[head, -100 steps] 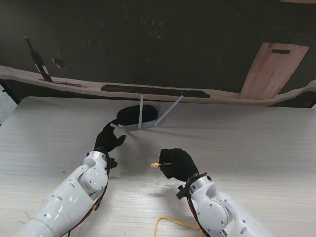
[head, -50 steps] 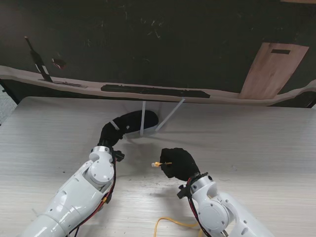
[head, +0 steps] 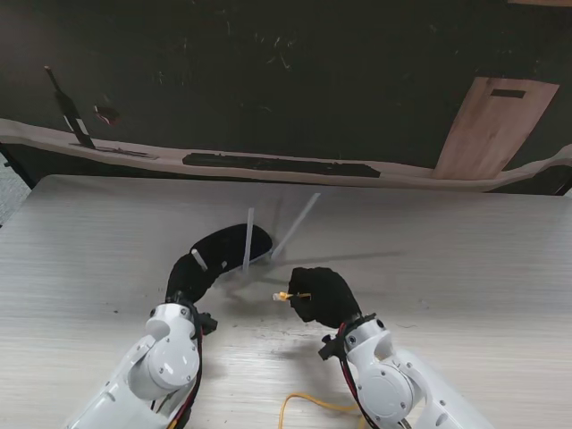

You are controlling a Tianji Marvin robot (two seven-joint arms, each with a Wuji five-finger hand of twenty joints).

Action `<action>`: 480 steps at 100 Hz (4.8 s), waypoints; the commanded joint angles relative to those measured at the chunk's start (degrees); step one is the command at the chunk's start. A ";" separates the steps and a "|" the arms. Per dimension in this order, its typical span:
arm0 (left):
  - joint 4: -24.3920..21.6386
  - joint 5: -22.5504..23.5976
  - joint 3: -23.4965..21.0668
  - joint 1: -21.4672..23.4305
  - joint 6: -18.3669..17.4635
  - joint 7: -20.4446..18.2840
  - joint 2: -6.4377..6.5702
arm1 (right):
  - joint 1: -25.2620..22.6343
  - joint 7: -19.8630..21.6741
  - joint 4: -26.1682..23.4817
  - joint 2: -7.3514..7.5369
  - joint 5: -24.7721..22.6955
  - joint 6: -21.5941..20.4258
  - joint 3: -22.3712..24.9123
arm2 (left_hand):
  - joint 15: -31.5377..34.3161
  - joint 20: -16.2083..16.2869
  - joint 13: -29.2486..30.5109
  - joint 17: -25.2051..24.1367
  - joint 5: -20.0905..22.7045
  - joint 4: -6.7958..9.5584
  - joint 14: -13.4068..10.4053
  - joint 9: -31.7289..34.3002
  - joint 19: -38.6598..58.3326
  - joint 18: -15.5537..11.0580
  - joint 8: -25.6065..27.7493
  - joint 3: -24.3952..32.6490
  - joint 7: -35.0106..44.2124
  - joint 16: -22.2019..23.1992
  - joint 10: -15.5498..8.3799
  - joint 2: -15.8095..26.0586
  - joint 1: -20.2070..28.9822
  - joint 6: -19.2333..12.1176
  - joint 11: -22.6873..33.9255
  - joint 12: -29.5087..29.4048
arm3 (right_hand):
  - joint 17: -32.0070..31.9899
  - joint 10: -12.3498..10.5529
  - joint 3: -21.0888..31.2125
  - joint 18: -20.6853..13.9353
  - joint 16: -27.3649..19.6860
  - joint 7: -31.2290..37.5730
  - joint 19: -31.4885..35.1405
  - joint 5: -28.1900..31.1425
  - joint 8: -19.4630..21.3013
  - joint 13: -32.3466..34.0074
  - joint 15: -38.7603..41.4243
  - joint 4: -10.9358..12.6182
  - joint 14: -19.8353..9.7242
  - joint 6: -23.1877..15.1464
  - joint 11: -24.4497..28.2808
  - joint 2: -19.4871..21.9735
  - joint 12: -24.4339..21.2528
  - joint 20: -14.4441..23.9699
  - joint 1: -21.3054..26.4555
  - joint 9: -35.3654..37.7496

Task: Untangle the Ethernet cable and plug it into the router

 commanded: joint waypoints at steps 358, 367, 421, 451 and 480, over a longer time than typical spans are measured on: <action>9.68 29.28 26.06 -24.95 16.41 -44.42 11.64 | -1.12 -2.17 1.27 -1.20 1.81 1.05 0.32 | -38.51 -25.69 -44.05 -25.20 -24.18 -0.43 -5.74 -44.92 -49.18 -13.94 -14.85 14.01 -41.18 -21.72 7.88 -9.11 -45.06 8.94 -33.29 -17.65 | 0.53 9.24 1.23 -5.64 -0.20 4.61 8.32 0.07 1.35 -0.09 3.28 1.39 -2.32 -1.42 4.92 2.88 0.93 -0.72 3.40 2.15; 11.31 27.10 27.17 -25.82 16.35 -44.09 11.48 | -0.57 -1.80 1.64 -1.21 2.06 1.29 -0.17 | -37.41 -24.27 -42.51 -25.41 -23.56 -0.85 -5.65 -44.49 -45.47 -13.98 -13.94 16.55 -39.96 -21.16 7.93 -10.35 -45.11 9.03 -30.81 -16.09 | 0.53 9.27 1.20 -5.64 -0.19 4.61 8.32 0.07 1.35 -0.08 3.31 1.38 -2.35 -1.42 4.93 2.92 0.94 -0.72 3.37 2.15; 17.18 17.26 37.58 -32.83 16.07 -47.76 11.46 | -0.16 -1.71 1.82 -1.18 1.75 1.64 -0.66 | -29.92 -15.32 -27.31 -14.31 -26.94 9.09 -6.11 -37.40 -25.87 -15.00 -9.31 37.92 -31.62 -16.77 7.92 -15.06 -30.25 9.54 -20.77 -10.08 | 0.53 9.21 1.20 -5.65 -0.20 4.60 8.33 0.00 1.35 -0.09 3.32 1.36 -2.35 -1.49 4.94 2.99 0.92 -0.75 3.31 2.18; 17.70 16.65 36.26 -31.92 12.38 -47.28 11.34 | -1.55 -1.54 0.15 -0.88 0.82 1.41 0.55 | -27.87 -14.52 -21.76 -9.37 -25.84 21.04 -9.18 -32.17 -23.75 -17.77 -2.84 41.72 -18.87 -15.83 3.74 -12.98 -20.04 5.46 -16.70 -7.68 | 0.52 9.35 1.17 -5.64 -0.23 4.57 8.34 0.01 1.27 -0.12 3.24 1.38 -2.08 -1.16 4.84 2.99 0.86 -0.76 3.44 2.17; 13.06 20.41 28.33 -27.64 4.07 -52.00 13.26 | -2.19 -1.55 -0.91 -0.92 0.93 2.76 0.66 | -24.79 -14.24 -14.69 -2.90 -24.29 20.32 -10.65 -26.48 -20.91 -19.37 3.79 41.47 -5.87 -14.68 0.29 -12.45 -15.23 2.04 -12.42 -5.22 | 0.46 9.65 1.38 -4.87 -0.19 4.45 8.33 0.39 0.83 -0.14 3.22 1.43 -1.55 -0.37 4.47 2.72 0.63 -0.66 3.62 2.63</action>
